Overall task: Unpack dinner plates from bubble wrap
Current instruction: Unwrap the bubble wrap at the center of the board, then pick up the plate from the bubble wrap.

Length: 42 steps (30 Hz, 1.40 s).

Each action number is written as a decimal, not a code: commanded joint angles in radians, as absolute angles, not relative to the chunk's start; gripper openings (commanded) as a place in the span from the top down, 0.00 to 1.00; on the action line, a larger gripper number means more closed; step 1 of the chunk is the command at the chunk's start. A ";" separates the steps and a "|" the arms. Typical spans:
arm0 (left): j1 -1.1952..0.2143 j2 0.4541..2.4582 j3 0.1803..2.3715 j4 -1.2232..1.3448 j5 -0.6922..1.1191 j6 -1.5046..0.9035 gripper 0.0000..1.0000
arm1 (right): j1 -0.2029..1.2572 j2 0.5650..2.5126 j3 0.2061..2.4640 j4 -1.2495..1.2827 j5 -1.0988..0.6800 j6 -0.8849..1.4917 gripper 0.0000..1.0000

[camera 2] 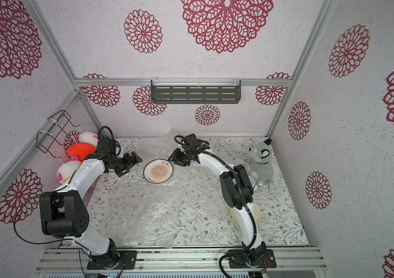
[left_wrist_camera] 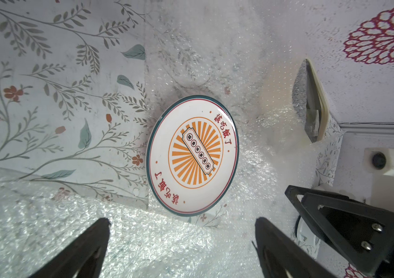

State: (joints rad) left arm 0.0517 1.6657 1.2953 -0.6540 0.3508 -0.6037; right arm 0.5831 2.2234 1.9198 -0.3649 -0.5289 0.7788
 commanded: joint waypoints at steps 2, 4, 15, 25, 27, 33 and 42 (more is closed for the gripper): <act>0.078 1.721 1.299 -0.623 0.378 -0.582 0.09 | 0.588 2.302 2.005 -0.421 -0.551 0.782 0.55; 0.082 1.743 1.296 -0.615 0.386 -0.575 0.12 | 0.588 2.319 2.019 -0.428 -0.553 0.778 0.55; 0.081 1.832 1.298 -0.544 0.438 -0.594 0.27 | 0.582 2.378 2.025 -0.484 -0.561 0.740 0.55; 0.081 1.896 1.285 -0.502 0.446 -0.596 0.36 | 0.575 2.412 2.029 -0.459 -0.598 0.750 0.56; 0.081 1.911 1.290 -0.499 0.445 -0.593 0.37 | 0.575 2.417 2.029 -0.451 -0.607 0.753 0.57; 0.079 1.948 1.290 -0.476 0.457 -0.594 0.40 | 0.574 2.431 2.042 -0.443 -0.628 0.749 0.58; 0.065 2.016 1.286 -0.419 0.487 -0.607 0.45 | 0.571 2.450 2.045 -0.406 -0.666 0.769 0.59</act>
